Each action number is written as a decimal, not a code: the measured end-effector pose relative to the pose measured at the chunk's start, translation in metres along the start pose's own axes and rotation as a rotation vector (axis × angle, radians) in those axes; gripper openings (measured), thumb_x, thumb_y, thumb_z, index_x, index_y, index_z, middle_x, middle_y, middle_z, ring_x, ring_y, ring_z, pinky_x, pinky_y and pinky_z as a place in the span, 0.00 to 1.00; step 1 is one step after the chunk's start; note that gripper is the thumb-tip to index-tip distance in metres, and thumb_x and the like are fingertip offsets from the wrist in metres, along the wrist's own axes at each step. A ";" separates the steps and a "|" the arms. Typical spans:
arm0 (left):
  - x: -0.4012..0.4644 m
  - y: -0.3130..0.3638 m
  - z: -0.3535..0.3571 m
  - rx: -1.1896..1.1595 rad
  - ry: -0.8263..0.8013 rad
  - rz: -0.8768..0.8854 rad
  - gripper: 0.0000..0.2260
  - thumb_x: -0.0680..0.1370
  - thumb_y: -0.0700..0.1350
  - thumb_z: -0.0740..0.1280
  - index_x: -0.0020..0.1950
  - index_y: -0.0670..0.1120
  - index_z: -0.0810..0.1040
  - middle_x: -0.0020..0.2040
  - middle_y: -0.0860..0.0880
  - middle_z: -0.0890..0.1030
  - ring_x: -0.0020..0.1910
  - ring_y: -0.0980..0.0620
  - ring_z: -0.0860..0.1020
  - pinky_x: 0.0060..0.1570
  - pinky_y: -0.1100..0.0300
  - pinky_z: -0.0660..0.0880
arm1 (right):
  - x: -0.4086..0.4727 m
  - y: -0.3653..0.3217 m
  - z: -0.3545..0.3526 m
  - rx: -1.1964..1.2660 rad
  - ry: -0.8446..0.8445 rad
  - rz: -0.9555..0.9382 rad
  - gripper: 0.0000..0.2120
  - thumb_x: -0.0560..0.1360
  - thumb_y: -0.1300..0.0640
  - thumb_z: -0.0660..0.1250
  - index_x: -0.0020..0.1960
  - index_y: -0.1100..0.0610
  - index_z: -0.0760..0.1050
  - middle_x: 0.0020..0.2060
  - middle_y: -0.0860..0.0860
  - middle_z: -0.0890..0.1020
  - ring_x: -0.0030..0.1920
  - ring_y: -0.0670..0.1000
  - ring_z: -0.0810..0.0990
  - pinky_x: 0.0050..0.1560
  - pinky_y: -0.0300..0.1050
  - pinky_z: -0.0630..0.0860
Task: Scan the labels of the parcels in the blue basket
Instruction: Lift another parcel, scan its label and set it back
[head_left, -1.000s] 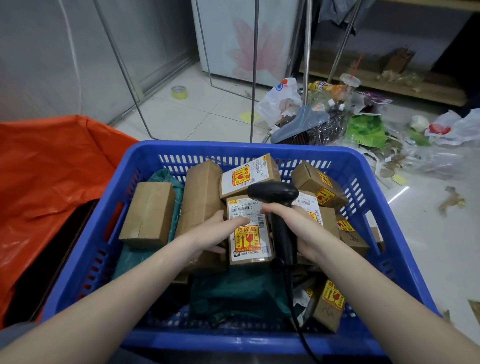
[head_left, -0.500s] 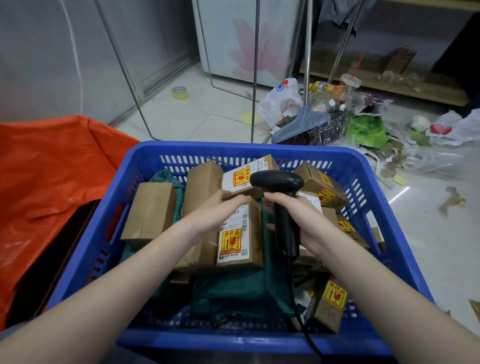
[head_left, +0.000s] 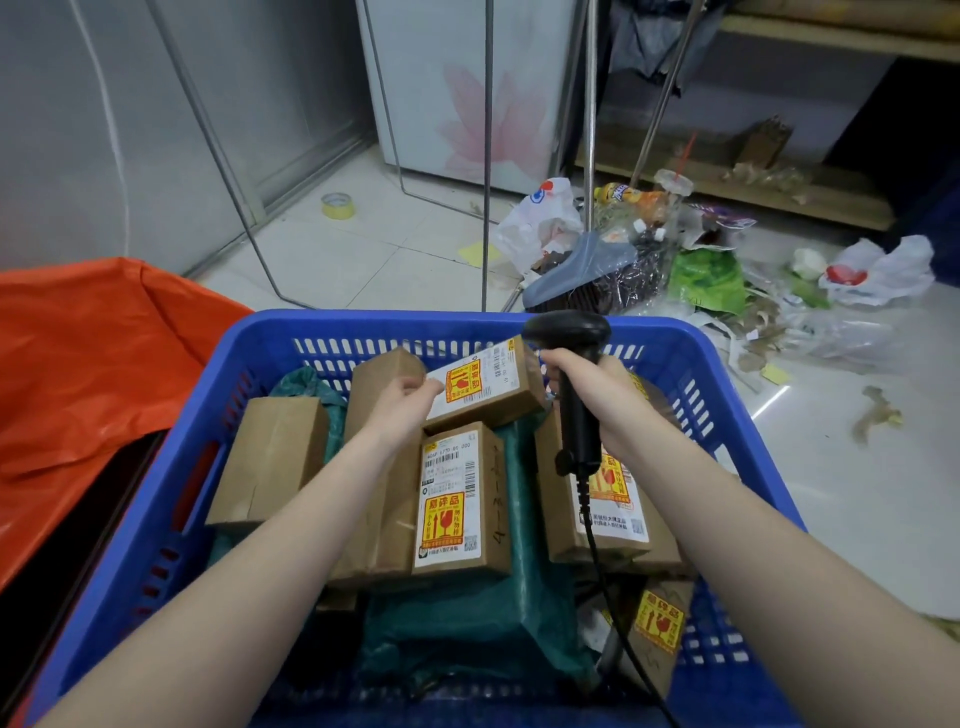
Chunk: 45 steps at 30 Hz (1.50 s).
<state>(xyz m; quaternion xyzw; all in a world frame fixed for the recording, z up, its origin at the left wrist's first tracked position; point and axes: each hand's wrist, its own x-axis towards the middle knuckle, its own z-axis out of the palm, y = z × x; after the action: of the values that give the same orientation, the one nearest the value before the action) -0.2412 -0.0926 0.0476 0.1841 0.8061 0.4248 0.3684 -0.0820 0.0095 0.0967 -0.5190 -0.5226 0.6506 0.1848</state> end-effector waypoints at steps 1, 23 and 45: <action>0.004 -0.001 0.003 -0.007 -0.013 -0.007 0.24 0.78 0.53 0.61 0.71 0.44 0.65 0.67 0.44 0.73 0.64 0.47 0.72 0.60 0.54 0.70 | 0.003 0.000 0.002 -0.026 -0.015 0.018 0.20 0.74 0.51 0.69 0.61 0.59 0.74 0.46 0.53 0.81 0.48 0.53 0.80 0.45 0.48 0.75; 0.036 0.005 0.030 0.726 -0.111 0.114 0.45 0.70 0.55 0.70 0.77 0.53 0.44 0.78 0.45 0.46 0.75 0.37 0.53 0.69 0.42 0.59 | 0.019 0.005 0.020 -0.022 -0.080 0.048 0.19 0.73 0.49 0.69 0.61 0.57 0.76 0.54 0.54 0.83 0.56 0.54 0.79 0.51 0.48 0.76; 0.026 0.053 0.023 0.436 0.038 0.617 0.46 0.65 0.55 0.76 0.76 0.50 0.53 0.67 0.45 0.62 0.67 0.47 0.66 0.61 0.49 0.72 | -0.005 -0.019 0.010 0.189 0.025 -0.008 0.28 0.70 0.47 0.72 0.66 0.59 0.72 0.47 0.53 0.79 0.47 0.53 0.78 0.45 0.49 0.76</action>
<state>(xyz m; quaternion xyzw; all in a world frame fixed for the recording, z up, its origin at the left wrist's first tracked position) -0.2419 -0.0336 0.0715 0.4844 0.7911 0.3375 0.1601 -0.0944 0.0083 0.1148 -0.5053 -0.4587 0.6897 0.2422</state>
